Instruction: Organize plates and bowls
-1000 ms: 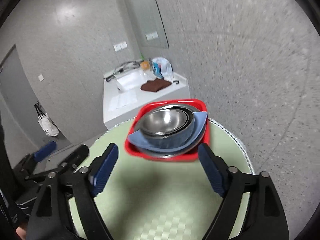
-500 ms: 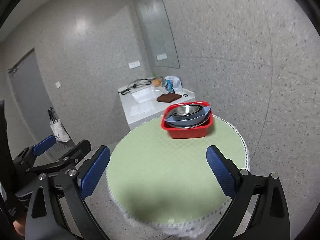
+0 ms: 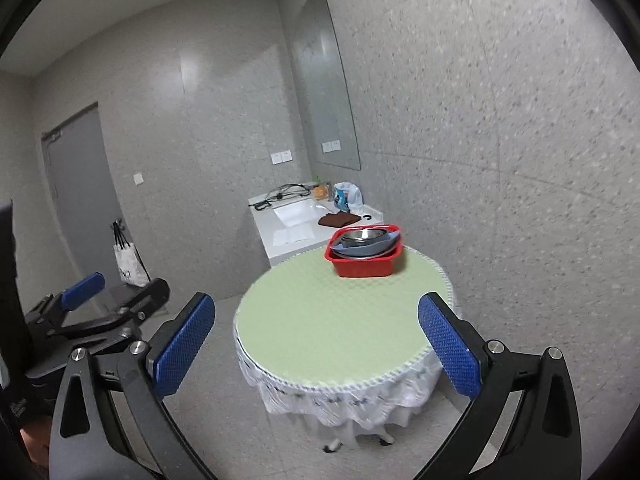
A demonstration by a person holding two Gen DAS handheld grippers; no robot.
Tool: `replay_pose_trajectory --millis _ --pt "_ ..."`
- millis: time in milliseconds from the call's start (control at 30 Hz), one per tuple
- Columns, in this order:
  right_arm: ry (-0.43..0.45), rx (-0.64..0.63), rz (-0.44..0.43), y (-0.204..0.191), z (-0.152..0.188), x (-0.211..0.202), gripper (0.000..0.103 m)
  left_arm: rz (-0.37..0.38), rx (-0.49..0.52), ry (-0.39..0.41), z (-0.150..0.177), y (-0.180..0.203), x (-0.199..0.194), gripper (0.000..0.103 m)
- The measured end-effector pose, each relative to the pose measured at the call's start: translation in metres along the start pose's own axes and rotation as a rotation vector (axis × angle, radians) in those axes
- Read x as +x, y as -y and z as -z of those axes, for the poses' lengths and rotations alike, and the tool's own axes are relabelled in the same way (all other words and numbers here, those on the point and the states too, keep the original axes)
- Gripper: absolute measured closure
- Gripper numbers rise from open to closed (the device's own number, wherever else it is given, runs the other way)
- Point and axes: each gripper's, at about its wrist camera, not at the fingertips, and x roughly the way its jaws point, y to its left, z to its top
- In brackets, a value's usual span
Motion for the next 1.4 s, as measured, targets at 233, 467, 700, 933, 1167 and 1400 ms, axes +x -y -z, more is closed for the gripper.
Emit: replay_pose_trajectory --millis 233,467,700,933,1167,1400 --pt "0.019 -0.057 -0.034 0.016 0.023 -0.074 0.0 -0.033 -0.021 0.024 0.035 0.039 -0.096 0.001" --pt "0.025 -0.056 -0.044 0.019 0.037 -0.121 0.0 -0.05 -0.022 0.039 0.047 0.062 -0.159 0.001" --pt "0.042 -0.051 -0.05 0.008 0.048 -0.148 0.0 -0.039 -0.006 0.053 0.05 0.064 -0.193 0.001" --pt "0.042 -0.033 -0.037 -0.003 0.054 -0.16 0.0 -0.036 -0.006 0.057 0.045 0.054 -0.198 0.001" --pt "0.055 -0.038 -0.009 -0.013 0.056 -0.171 0.0 -0.025 -0.013 0.057 0.042 0.044 -0.207 0.001" --pt "0.059 -0.048 0.01 -0.018 0.059 -0.178 0.0 -0.022 -0.019 0.052 0.043 0.042 -0.212 0.001"
